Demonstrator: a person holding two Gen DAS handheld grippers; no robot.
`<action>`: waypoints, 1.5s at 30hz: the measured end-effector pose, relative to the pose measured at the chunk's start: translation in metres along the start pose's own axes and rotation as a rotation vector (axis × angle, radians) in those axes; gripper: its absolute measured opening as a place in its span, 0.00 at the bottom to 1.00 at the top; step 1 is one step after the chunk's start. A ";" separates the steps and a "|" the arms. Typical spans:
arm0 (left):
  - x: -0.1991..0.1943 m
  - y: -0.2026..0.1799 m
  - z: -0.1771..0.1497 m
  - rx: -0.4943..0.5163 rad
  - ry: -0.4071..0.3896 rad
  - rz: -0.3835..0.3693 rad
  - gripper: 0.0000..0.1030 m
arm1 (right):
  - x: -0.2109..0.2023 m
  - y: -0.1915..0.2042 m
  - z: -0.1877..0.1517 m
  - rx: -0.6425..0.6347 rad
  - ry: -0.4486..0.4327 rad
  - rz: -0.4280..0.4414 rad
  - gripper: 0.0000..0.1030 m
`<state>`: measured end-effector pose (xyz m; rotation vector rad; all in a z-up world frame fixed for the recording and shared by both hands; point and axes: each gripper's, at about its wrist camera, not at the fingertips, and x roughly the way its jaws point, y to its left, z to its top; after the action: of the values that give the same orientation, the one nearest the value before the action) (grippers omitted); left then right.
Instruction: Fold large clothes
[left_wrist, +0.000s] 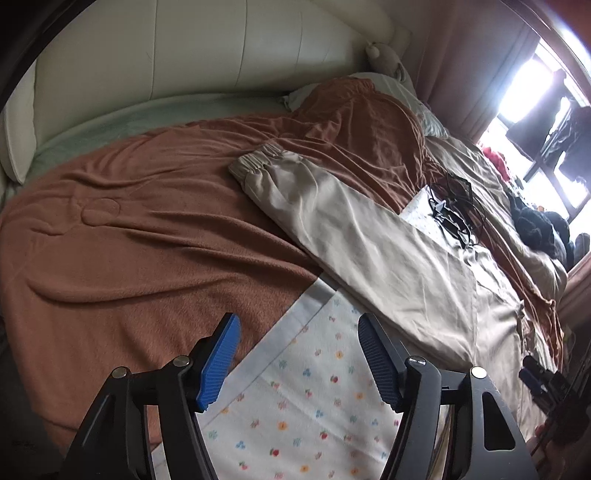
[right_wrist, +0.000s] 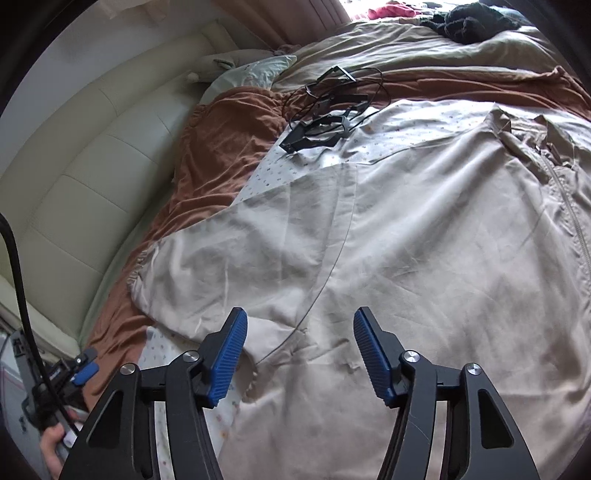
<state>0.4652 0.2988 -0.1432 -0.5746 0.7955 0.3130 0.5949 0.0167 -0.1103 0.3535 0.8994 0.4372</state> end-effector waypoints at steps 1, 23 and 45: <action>0.009 0.000 0.006 -0.009 0.005 -0.003 0.66 | 0.006 -0.004 0.000 0.020 0.015 0.008 0.51; 0.150 0.021 0.092 -0.123 0.043 0.104 0.25 | 0.084 -0.026 -0.011 0.151 0.113 0.064 0.11; -0.043 -0.156 0.126 0.192 -0.212 -0.164 0.02 | 0.072 -0.018 -0.048 0.290 0.241 0.262 0.07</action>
<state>0.5826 0.2455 0.0164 -0.4148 0.5622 0.1418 0.5986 0.0425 -0.1946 0.7008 1.1606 0.6007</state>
